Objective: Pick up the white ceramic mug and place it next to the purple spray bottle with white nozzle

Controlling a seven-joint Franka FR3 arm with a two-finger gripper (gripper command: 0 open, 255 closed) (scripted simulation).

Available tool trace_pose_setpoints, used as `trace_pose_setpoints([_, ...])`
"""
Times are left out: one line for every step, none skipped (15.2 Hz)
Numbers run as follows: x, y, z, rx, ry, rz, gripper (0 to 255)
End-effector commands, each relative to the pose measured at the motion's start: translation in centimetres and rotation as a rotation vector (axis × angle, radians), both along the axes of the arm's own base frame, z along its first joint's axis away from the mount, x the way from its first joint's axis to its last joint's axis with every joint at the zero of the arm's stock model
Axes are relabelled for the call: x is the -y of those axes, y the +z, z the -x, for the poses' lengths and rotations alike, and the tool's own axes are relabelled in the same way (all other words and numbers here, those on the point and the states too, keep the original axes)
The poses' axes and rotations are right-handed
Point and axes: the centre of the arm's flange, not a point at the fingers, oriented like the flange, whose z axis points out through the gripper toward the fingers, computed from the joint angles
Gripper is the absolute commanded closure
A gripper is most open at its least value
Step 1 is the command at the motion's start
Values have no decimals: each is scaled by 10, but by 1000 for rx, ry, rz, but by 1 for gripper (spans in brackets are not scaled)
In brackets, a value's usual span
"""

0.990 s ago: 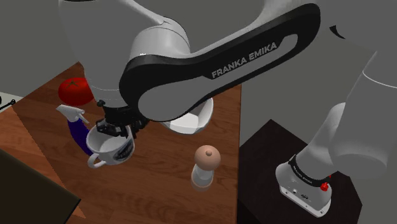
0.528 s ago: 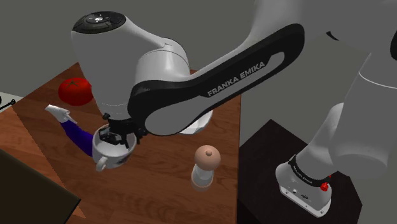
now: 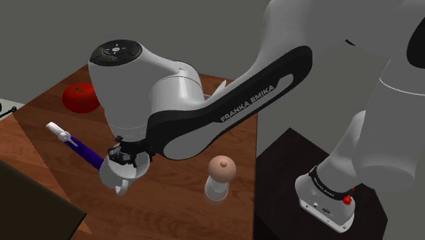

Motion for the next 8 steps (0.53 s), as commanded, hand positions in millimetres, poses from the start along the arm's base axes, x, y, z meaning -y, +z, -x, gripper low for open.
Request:
trace_pose_setpoints([6, -23, -6, -17, -14, 18, 255])
trace_pose_setpoints([6, -26, -6, -17, -14, 18, 255])
trace_pose_setpoints([6, -26, -6, -17, -14, 18, 255])
trace_pose_setpoints([6, -26, -6, -17, -14, 18, 255])
trace_pose_setpoints([6, -26, -6, -17, -14, 18, 255])
trace_pose_setpoints([6, -26, -6, -17, -14, 18, 255])
trace_pose_setpoints([6, -26, -6, -17, -14, 18, 255])
trace_pose_setpoints([6, -26, -6, -17, -14, 18, 255])
